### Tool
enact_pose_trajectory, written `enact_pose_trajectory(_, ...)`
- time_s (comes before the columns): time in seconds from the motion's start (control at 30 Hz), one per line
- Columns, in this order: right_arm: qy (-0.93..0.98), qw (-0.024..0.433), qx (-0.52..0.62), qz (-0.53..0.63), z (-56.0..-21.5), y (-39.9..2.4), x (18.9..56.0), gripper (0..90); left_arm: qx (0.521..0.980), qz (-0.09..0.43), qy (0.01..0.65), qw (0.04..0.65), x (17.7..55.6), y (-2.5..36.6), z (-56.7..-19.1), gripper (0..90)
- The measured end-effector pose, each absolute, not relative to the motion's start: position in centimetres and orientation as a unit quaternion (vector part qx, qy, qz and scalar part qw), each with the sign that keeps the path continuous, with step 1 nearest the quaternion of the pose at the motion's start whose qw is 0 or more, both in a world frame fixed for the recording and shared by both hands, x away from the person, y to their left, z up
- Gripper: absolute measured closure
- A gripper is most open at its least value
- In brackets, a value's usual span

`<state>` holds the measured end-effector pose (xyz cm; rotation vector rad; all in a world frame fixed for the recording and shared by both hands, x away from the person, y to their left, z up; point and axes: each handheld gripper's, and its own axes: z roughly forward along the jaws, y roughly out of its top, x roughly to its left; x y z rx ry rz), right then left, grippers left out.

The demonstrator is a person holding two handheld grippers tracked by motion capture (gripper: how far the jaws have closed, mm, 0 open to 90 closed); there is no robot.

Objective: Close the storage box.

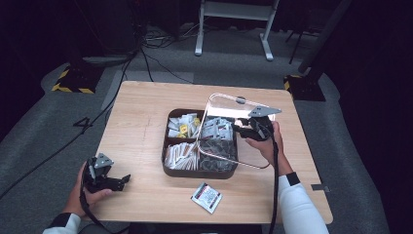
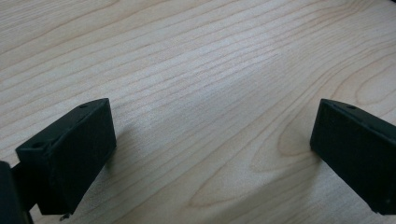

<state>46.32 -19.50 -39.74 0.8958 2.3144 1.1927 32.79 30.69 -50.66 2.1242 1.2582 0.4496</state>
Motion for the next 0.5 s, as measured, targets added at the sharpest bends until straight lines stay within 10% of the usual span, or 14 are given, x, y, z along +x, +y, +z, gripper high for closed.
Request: enact_pose_trajectory(0.5, 0.839, 0.173, 0.292, 0.425, -40.0, -15.9, 46.7, 58.9, 0.804, 0.171, 0.477, 0.311, 32.8, 30.7, -50.7, 0.5)
